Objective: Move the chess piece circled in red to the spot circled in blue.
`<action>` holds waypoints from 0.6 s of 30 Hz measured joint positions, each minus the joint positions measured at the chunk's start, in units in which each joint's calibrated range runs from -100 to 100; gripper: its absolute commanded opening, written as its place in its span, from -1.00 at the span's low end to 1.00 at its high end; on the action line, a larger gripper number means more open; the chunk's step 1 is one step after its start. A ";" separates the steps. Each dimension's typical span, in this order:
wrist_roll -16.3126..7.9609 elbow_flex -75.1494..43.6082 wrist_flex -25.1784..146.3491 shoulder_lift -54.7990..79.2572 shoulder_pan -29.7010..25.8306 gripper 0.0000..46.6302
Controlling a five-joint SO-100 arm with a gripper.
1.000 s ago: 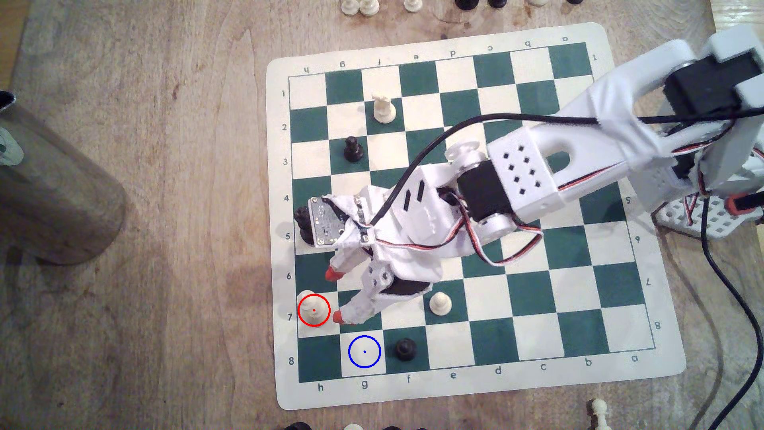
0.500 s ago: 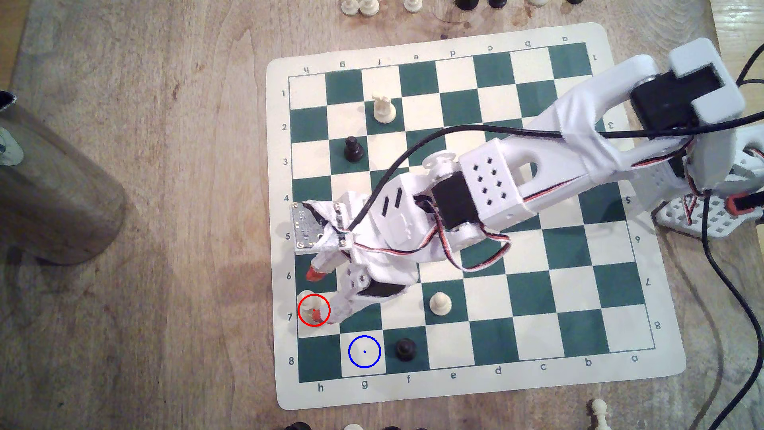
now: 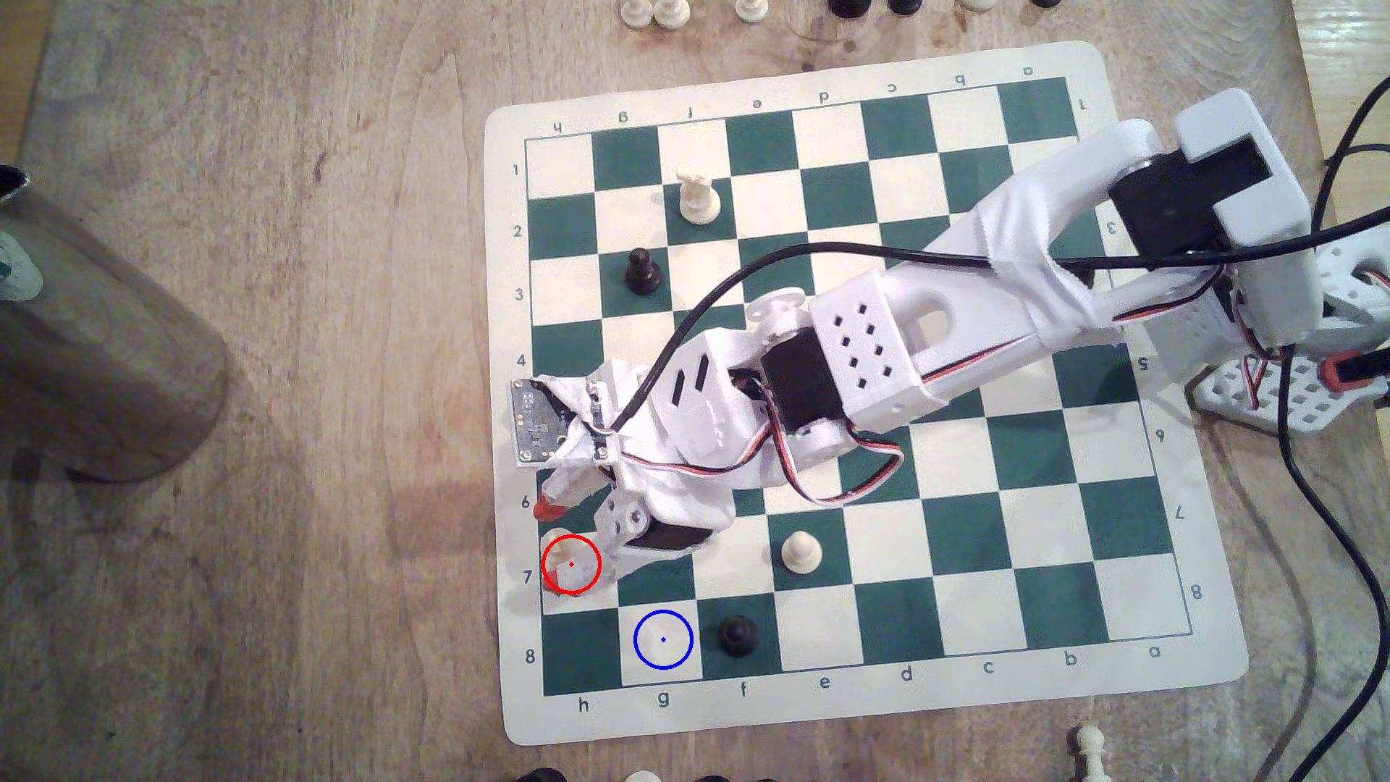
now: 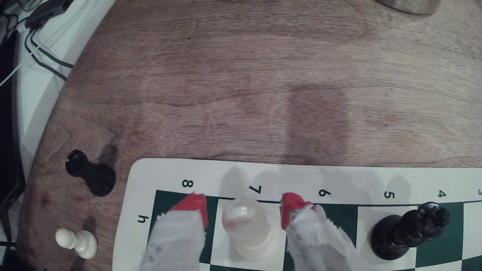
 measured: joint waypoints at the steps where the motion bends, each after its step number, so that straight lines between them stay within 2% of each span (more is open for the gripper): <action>1: 0.00 0.00 0.00 0.00 -0.15 -0.38; 6: -0.05 0.00 0.00 0.00 -0.66 -0.42; 8: -0.29 0.00 0.00 0.00 -0.74 -0.53; 10: -0.29 0.00 0.00 0.00 -0.81 -0.67; 12: -0.29 0.00 0.00 0.00 -0.81 -0.98; 18: -0.29 0.00 0.00 0.00 -0.81 -0.99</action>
